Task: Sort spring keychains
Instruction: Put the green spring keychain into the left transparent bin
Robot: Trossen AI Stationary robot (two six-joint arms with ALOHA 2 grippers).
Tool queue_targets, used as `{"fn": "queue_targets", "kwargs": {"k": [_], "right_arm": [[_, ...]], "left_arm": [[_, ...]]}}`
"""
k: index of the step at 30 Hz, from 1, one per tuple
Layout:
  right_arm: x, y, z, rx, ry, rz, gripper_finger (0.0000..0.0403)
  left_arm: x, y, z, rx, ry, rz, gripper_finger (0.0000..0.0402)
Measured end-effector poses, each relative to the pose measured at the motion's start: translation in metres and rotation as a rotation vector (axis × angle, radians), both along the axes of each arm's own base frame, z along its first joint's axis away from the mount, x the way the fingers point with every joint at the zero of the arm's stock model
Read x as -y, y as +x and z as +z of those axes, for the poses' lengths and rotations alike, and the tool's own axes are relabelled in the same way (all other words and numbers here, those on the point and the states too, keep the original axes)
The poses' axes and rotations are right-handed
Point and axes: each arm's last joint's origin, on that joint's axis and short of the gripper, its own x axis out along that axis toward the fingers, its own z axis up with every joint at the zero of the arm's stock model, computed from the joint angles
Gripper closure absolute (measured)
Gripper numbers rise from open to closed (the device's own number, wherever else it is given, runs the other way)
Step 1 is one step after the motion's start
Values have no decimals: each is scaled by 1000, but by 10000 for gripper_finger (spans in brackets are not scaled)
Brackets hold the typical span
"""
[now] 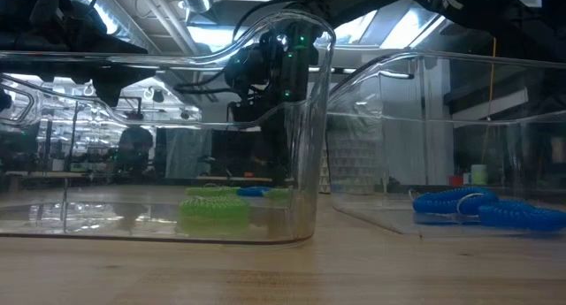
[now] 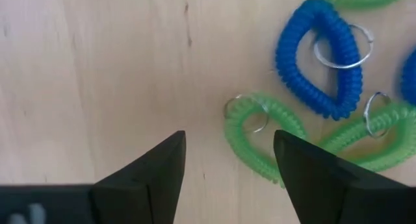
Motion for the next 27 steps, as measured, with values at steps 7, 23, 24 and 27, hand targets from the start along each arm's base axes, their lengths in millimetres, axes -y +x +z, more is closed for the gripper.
{"fn": "queue_targets", "kwargs": {"k": [7, 23, 24, 27], "right_arm": [[2, -5, -1, -46, 4, 13, 209], [3, 1, -28, -85, 9, 8, 230], [3, 2, -29, -83, 9, 8, 231], [4, 3, -28, -79, 8, 2, 240]], "left_arm": [[0, 0, 0, 0, 0, 0, 224], [0, 0, 0, 0, 0, 0, 224], [0, 0, 0, 0, 0, 0, 224], [0, 0, 0, -1, 0, 0, 224]]}}
